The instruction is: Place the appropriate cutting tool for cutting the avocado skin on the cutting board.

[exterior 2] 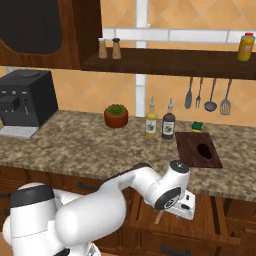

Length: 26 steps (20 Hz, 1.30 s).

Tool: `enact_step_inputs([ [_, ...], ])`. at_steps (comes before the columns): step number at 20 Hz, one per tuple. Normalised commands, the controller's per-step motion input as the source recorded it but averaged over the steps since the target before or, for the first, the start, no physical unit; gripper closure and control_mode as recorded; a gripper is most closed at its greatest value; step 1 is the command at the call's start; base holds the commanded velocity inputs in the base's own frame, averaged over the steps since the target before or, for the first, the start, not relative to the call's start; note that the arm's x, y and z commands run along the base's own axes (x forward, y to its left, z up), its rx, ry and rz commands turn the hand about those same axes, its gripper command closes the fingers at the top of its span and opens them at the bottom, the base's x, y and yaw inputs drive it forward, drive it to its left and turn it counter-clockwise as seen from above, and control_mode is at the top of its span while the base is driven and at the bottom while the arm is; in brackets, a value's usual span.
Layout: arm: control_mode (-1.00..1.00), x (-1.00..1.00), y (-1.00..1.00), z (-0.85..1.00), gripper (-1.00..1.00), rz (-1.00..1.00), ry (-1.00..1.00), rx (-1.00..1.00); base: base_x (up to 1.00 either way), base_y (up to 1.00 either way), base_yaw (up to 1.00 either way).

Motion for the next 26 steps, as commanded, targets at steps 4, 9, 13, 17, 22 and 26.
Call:
enact_step_inputs([
  [4, -1.0, 0.04, 0.0, -0.41, -1.0, 0.07, 0.01, -0.01, 0.0, 0.0, 0.0],
  [9, -1.0, 0.0, 0.0, -0.28, -1.0, 0.08, 0.0, 0.0, 0.0, 0.0, 0.0],
  [13, -1.0, 0.01, 0.0, -0.34, -1.0, 0.09, 0.0, -0.02, 0.0, 0.0, 0.0],
  [17, -1.0, 0.0, -0.03, -0.17, -1.0, 0.09, 0.0, 0.0, 0.0, 0.0, 0.0],
  [22, -1.0, -0.23, -0.1, -0.07, -1.0, 0.08, 0.03, 0.0, 0.0, 0.0, 0.0],
  [26, -1.0, -0.46, -0.15, 0.0, -1.0, 0.04, 0.06, -0.01, 0.0, 0.0, 0.0],
])
